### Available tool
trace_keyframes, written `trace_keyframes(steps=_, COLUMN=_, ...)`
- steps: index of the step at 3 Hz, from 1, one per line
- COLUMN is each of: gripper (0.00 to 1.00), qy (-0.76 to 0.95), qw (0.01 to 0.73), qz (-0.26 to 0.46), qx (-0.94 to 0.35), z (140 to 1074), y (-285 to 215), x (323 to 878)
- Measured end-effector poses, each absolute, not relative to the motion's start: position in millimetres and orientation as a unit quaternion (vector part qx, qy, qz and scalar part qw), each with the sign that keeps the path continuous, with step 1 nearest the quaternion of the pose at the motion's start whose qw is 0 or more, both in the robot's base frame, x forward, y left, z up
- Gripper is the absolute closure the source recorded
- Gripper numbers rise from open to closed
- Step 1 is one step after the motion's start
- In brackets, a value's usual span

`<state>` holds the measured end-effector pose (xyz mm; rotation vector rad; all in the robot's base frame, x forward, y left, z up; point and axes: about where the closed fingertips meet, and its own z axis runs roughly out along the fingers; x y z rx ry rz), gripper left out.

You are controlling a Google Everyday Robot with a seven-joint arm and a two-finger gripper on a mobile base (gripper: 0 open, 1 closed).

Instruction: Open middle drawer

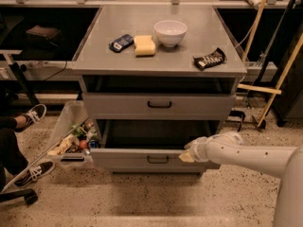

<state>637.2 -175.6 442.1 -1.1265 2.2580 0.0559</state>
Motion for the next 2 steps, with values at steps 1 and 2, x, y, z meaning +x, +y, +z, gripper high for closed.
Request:
trace_keyframes(steps=1, gripper=1.00, qy=0.852, qw=0.304, qz=0.021, qx=-0.425, z=443.7, y=-174.3, x=636.5)
trace_keyframes(steps=2, gripper=1.00, qy=0.852, qw=0.305, qz=0.021, qx=-0.424, z=442.8, y=-175.5, x=630.6)
